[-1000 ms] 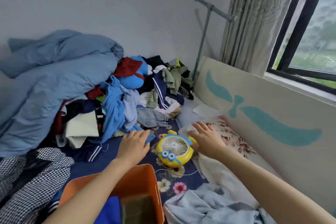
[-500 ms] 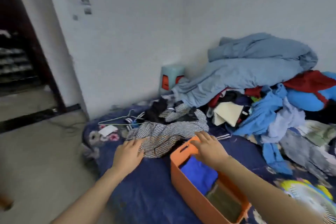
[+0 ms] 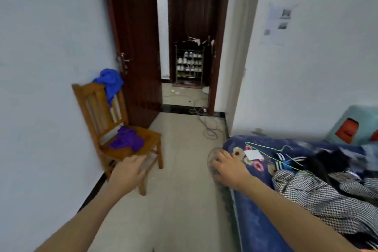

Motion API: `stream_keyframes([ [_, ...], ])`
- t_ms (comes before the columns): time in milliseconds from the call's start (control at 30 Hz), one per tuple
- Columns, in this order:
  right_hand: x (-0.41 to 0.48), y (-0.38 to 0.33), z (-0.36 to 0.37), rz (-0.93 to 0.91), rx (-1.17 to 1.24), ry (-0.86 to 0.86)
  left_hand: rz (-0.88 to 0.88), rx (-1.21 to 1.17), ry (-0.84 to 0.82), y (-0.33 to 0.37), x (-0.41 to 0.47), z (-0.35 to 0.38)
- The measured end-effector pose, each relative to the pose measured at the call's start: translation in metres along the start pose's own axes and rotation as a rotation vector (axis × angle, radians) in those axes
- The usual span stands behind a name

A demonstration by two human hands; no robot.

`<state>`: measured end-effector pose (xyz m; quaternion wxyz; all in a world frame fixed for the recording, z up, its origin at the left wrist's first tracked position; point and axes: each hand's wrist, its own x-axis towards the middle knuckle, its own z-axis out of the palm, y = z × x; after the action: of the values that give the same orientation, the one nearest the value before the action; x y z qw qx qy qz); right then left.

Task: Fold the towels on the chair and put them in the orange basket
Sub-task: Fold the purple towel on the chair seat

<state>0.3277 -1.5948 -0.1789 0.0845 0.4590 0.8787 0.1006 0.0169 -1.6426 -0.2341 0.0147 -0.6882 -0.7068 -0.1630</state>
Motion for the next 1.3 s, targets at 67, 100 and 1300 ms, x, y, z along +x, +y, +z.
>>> stream_keyframes([
  [67,0.038,-0.026,-0.009,-0.082,0.044,0.042,-0.044,-0.031,0.025,-0.041,0.002,-0.011],
  [100,0.053,-0.036,-0.011,-0.103,0.062,0.042,-0.064,-0.04,0.023,-0.057,0.003,-0.013],
  [1300,0.477,0.106,0.084,-0.496,0.152,-0.142,-0.764,-0.23,-0.016,-0.1,0.279,0.162],
])
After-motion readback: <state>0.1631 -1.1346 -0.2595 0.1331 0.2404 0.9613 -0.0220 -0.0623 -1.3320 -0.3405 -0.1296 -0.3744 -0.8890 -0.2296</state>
